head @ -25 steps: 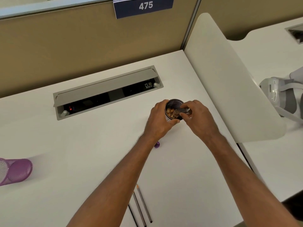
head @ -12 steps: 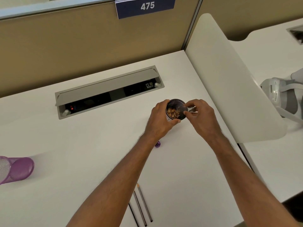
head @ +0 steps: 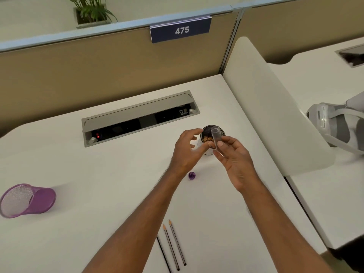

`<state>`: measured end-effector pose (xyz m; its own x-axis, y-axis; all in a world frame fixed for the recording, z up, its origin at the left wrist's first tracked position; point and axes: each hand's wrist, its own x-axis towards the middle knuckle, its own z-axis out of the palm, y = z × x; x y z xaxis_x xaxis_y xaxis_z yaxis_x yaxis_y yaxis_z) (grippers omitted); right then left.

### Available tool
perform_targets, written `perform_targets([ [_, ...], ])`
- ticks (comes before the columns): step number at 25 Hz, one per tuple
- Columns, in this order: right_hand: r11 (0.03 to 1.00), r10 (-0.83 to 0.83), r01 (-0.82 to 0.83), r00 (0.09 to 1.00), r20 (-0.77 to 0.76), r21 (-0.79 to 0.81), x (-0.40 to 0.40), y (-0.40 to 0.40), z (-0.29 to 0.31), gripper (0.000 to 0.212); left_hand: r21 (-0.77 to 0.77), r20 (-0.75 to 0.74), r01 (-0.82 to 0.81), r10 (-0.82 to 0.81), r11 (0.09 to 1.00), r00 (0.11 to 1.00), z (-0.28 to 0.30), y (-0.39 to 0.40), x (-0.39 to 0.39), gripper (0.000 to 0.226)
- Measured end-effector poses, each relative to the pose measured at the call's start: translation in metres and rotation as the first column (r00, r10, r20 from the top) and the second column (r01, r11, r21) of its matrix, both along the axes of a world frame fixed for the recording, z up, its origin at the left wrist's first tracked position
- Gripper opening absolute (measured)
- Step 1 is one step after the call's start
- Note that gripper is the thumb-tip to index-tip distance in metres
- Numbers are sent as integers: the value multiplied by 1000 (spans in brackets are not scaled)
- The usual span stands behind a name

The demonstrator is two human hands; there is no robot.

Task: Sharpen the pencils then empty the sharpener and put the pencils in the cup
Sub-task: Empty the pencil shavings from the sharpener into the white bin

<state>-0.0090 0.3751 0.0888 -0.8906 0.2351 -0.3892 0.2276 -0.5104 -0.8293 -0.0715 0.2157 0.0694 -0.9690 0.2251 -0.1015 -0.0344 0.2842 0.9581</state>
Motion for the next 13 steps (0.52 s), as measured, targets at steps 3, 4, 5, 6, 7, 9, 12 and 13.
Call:
perform_targets([
  [3, 999, 30, -28, 999, 30, -43, 13, -23, -2, 23, 79, 24, 5, -7, 997, 1000, 12, -8, 11, 24],
  [4, 998, 28, -26, 999, 35, -57, 15, -30, -2, 26, 89, 25, 3, -5, 996, 1000, 14, -11, 14, 21],
  [5, 998, 29, -27, 999, 34, -63, 18, -36, -2, 29, 94, 24, 4, -6, 996, 1000, 16, -14, 17, 19],
  [6, 998, 34, -32, 999, 31, -60, 19, -41, -2, 32, 97, 25, 9, -12, 995, 1000, 17, -17, 19, 18],
  [7, 998, 43, -42, 999, 26, -50, 20, -44, -2, 34, 99, 30, 15, -18, 995, 999, 17, -20, 21, 17],
  [9, 998, 66, -66, 998, 20, -15, 22, -48, -4, 35, 99, 39, 19, -23, 995, 999, 17, -28, 24, 15],
  [12, 977, 121, -124, 992, 30, 175, 23, -51, -13, 25, 104, 50, 3, -8, 995, 999, 13, -40, 27, 14],
  [13, 943, 129, -138, 990, 52, 302, 22, -53, -17, 20, 103, 54, -10, 5, 995, 999, 11, -44, 28, 15],
])
